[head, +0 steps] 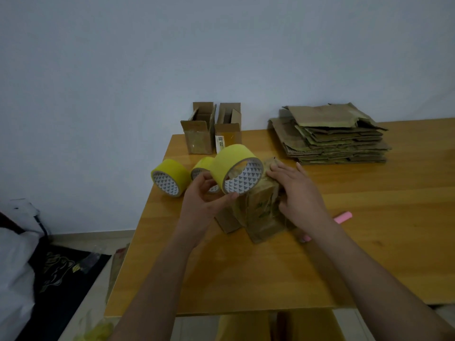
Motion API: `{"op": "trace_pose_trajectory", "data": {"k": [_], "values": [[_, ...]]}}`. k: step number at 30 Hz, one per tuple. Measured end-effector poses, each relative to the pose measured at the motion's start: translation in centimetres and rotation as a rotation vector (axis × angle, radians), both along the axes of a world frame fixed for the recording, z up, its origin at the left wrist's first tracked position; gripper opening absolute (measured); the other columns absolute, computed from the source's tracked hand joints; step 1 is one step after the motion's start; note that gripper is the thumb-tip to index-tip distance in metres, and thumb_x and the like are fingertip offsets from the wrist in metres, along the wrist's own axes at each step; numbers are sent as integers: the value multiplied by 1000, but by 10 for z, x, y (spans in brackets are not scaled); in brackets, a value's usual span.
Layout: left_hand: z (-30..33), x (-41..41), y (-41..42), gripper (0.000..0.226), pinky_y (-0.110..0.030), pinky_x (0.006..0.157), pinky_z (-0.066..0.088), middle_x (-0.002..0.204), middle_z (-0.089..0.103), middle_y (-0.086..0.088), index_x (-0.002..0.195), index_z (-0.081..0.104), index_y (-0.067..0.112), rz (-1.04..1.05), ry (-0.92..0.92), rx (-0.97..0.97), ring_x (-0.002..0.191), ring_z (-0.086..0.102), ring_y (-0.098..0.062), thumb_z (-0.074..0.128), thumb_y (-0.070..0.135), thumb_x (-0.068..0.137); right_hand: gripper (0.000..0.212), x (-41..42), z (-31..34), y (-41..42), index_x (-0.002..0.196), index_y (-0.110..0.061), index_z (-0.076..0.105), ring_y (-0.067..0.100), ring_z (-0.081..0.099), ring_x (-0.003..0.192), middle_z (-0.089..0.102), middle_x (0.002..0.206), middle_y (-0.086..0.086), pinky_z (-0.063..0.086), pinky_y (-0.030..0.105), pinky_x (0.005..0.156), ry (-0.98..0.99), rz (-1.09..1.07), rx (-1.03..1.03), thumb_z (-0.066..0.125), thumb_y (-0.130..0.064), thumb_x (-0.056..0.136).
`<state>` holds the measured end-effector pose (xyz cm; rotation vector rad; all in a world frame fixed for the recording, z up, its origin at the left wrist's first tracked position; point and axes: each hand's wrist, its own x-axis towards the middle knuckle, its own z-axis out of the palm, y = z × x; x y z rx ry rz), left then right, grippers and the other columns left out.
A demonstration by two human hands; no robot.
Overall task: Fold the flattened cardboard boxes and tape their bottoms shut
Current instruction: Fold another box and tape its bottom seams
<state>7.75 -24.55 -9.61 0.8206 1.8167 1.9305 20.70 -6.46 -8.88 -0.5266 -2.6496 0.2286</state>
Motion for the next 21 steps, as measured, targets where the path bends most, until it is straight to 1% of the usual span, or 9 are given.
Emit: {"op": "trace_pose_trajectory", "data": {"k": [3,5,7,8,12,14,17,19,21], "values": [[0,3,3,53,-55,89,54,117,66,-9,113,61,10,8,-5,23,114,62,-24,86,24,67,67,0,7,-1,142,-20,46,13,32,142,44,150,0,-1,31,120,-9,-19,9,65,-6,79],[-1,5,5,47,-55,89,54,115,67,-7,111,63,13,12,0,25,110,64,-26,86,24,71,67,-3,9,-12,147,-19,39,14,26,146,38,154,2,0,35,121,-46,-84,82,60,-10,84],[-4,7,7,44,-52,88,56,115,68,-5,113,64,15,9,8,25,107,65,-25,83,24,74,74,-5,4,-25,152,-17,28,18,19,148,30,158,4,2,37,123,-49,-114,101,59,-13,85],[-4,9,8,45,-48,88,56,115,68,-4,115,64,15,8,12,25,107,66,-24,82,23,75,78,-6,1,-29,152,-17,26,19,18,149,28,159,5,3,38,123,-36,-100,91,60,-13,82],[-4,12,11,41,-34,87,57,116,68,-5,119,61,7,-11,44,37,105,67,-20,75,7,81,75,-6,-5,-18,144,-17,44,18,28,145,38,154,2,3,36,122,-27,-18,63,65,-10,73],[-7,10,13,38,-32,86,57,114,68,-5,118,61,9,-6,72,27,104,67,-19,74,8,83,74,-5,-3,-13,142,-18,46,17,32,142,41,152,1,2,32,119,-26,-1,54,66,-10,72],[-7,8,14,37,-31,83,56,112,66,-7,114,58,12,-20,34,49,101,68,-20,75,9,82,75,-4,-2,-9,143,-19,46,16,34,141,43,151,-1,6,34,120,-10,28,28,66,-7,72],[-7,7,10,38,-30,84,56,111,66,-8,118,53,11,-71,-8,88,101,67,-16,69,1,85,74,-3,-1,-6,144,-21,46,15,35,141,43,151,-1,8,34,120,12,47,3,66,-7,74],[-8,6,5,48,-37,90,55,116,66,-11,124,53,13,-123,-78,156,110,64,-21,72,1,81,73,-3,-1,-3,144,-23,46,15,35,141,43,151,-2,8,33,120,28,57,-21,66,-6,75]]}}
